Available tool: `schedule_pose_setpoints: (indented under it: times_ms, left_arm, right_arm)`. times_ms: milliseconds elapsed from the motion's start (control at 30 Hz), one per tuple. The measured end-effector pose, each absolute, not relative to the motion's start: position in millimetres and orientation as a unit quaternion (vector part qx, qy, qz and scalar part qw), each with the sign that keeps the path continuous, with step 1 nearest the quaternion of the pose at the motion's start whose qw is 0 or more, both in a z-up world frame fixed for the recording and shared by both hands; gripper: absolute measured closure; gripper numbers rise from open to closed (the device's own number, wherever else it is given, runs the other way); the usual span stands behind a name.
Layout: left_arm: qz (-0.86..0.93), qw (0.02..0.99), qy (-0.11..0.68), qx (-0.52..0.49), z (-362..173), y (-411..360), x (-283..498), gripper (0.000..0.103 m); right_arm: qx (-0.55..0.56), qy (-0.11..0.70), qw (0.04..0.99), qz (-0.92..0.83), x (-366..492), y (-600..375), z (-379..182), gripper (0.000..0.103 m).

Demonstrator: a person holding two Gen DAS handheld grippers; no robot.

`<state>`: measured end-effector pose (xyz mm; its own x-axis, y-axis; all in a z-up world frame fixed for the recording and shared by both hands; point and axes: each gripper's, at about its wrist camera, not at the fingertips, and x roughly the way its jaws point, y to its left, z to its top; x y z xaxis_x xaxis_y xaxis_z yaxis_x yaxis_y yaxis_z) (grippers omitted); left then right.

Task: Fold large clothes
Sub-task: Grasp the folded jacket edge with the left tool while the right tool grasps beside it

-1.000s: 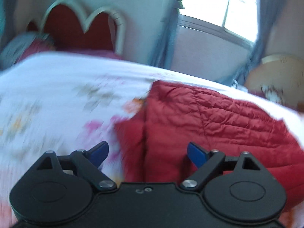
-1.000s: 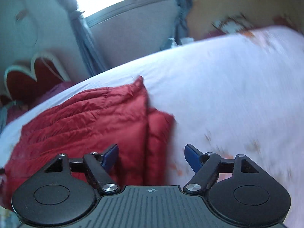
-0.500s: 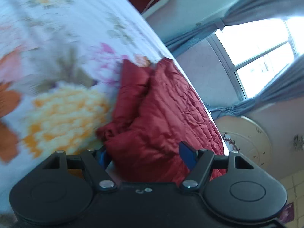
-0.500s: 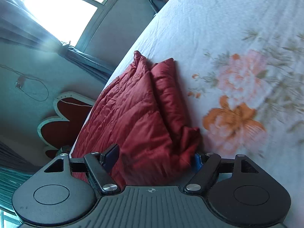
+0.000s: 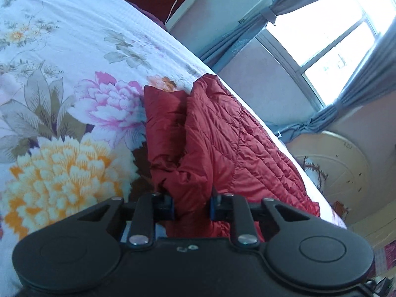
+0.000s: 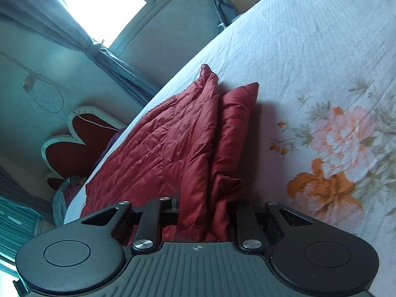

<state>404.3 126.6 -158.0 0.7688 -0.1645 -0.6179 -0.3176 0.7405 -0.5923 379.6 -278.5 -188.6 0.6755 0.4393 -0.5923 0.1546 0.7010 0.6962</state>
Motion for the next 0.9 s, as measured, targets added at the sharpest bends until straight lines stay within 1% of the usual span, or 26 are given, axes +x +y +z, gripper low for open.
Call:
schedule_pose_setpoints:
  times_ms: [167, 367, 667, 900]
  left_arm:
    - [0.033, 0.879, 0.34, -0.333, -147, 102, 384, 0.084]
    - [0.024, 0.88, 0.341, -0.331, -143, 78, 355, 0.084]
    - [0.031, 0.876, 0.341, -0.338, -147, 65, 330, 0.084]
    - [0.037, 0.874, 0.342, -0.343, -151, 55, 296, 0.084]
  right_arm:
    - [0.37, 0.391, 0.839, 0.081, 353, -293, -181, 0.083]
    - [0.357, 0.392, 0.843, 0.084, 320, -318, -169, 0.083]
    - [0.35, 0.396, 0.844, 0.092, 291, -336, -161, 0.083]
    - [0.348, 0.401, 0.841, 0.101, 268, -350, -161, 0.083]
